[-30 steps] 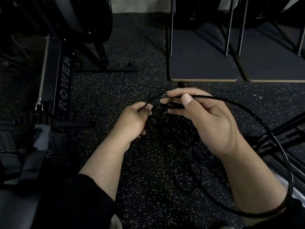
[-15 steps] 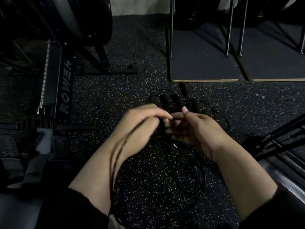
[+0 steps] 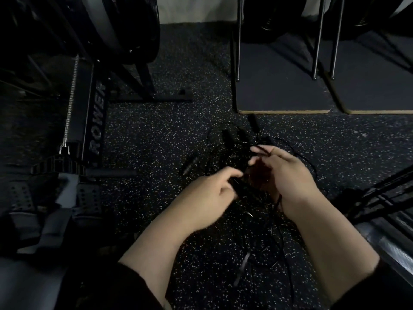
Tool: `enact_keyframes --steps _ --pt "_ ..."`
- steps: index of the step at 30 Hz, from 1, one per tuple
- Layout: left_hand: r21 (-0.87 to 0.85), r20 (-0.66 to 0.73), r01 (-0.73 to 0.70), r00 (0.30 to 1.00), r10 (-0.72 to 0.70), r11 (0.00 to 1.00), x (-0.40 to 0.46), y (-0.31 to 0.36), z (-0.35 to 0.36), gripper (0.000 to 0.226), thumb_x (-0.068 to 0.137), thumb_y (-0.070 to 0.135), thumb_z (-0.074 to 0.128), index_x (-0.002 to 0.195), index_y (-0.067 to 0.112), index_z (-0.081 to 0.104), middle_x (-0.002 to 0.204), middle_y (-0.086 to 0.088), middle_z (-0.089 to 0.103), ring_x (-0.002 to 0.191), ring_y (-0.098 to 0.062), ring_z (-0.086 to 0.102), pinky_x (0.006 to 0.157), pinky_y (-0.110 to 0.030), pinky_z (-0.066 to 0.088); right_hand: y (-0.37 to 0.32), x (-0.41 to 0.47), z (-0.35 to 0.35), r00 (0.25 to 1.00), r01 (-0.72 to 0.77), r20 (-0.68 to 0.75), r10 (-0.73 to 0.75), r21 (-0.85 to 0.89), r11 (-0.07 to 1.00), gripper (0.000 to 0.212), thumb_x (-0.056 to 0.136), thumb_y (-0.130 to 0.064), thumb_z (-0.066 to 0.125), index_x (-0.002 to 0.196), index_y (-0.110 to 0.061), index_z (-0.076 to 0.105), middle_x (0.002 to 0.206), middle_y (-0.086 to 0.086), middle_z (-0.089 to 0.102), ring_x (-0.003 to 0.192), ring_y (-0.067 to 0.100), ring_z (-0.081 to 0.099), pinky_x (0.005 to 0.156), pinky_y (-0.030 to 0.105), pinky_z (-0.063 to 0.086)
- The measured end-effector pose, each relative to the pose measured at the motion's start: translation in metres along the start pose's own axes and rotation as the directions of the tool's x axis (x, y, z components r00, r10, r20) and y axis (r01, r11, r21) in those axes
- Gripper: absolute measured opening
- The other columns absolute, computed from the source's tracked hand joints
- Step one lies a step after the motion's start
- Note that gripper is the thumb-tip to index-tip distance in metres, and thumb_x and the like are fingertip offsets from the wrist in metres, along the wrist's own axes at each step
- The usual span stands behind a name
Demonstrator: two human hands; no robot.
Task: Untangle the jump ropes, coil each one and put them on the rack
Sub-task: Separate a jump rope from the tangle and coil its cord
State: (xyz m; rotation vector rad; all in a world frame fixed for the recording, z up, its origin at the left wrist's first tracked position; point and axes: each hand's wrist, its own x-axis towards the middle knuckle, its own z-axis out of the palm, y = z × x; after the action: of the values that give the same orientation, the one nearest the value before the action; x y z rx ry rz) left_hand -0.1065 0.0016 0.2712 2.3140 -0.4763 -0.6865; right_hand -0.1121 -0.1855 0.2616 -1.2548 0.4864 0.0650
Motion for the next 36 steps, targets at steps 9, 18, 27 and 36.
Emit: enact_keyframes --steps 9,18,27,36 --pt "-0.866 -0.030 0.215 0.878 -0.478 0.451 0.013 -0.002 -0.012 0.063 0.102 0.066 0.035 0.110 0.016 0.073 0.085 -0.013 0.079 0.047 -0.017 0.050 0.051 -0.028 0.040 0.000 -0.008 -0.002 0.957 0.203 0.260 -0.129 -0.281 0.938 0.048 0.098 0.005 0.043 0.086 -0.019 0.083 0.110 0.002 0.078 0.111 0.031 0.069 0.104 0.060 0.050" --pt "-0.682 -0.178 0.089 0.942 -0.283 0.725 0.017 -0.001 -0.010 0.022 0.108 0.036 0.046 0.105 0.025 0.065 0.076 -0.003 0.070 0.053 -0.018 0.051 0.047 -0.030 0.037 0.006 -0.004 -0.014 0.959 0.079 0.283 -0.005 -0.249 0.965 0.048 0.098 0.002 0.034 0.113 -0.015 0.075 0.111 0.010 0.078 0.110 0.025 0.070 0.106 0.046 0.048" --pt "-0.040 -0.084 -0.057 0.995 0.054 0.998 0.007 0.001 0.005 0.027 0.106 0.050 0.043 0.086 0.036 0.055 0.066 -0.001 0.054 0.054 -0.015 0.048 0.052 -0.040 0.042 0.007 0.003 -0.016 0.945 -0.263 0.227 0.235 0.098 0.960 0.039 0.108 -0.028 0.042 0.135 -0.006 0.058 0.118 0.016 0.075 0.110 0.030 0.072 0.097 0.049 0.058" --pt "0.258 0.212 -0.183 0.969 0.129 0.949 -0.003 0.010 0.024 0.033 0.105 0.050 0.041 0.078 0.032 0.043 0.076 0.006 0.056 0.066 -0.012 0.052 0.064 -0.037 0.048 0.006 0.001 -0.012 0.980 -0.159 0.075 0.186 -0.272 0.949 0.022 0.089 -0.031 0.078 0.098 -0.010 0.079 0.086 0.004 0.074 0.077 0.020 0.069 0.077 0.039 0.058"
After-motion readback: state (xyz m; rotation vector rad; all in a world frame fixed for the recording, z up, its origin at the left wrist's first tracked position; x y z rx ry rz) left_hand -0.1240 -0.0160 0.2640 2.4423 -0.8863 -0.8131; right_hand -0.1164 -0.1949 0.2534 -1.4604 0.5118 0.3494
